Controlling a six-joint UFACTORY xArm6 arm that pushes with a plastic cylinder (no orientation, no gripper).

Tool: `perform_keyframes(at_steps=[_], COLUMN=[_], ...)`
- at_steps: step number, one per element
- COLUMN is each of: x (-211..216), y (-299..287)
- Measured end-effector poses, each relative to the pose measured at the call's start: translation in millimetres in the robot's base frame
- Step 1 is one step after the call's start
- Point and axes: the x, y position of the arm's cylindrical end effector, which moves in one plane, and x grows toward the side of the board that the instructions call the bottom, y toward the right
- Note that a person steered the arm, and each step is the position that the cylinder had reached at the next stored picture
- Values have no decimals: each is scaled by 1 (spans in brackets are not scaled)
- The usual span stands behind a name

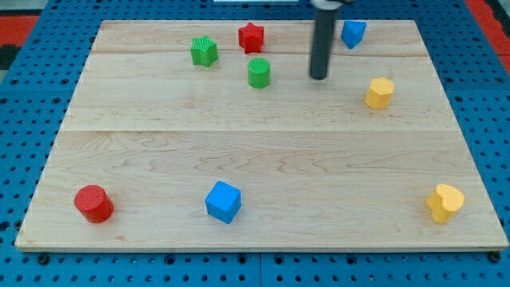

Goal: Move the yellow hexagon diagonally top right to the blue cube

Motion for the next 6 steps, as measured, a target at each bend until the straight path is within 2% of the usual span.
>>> perform_keyframes(at_steps=[1, 2, 3, 4, 5, 6], x=[0, 49, 80, 77, 105, 137], y=[65, 81, 38, 36, 83, 54])
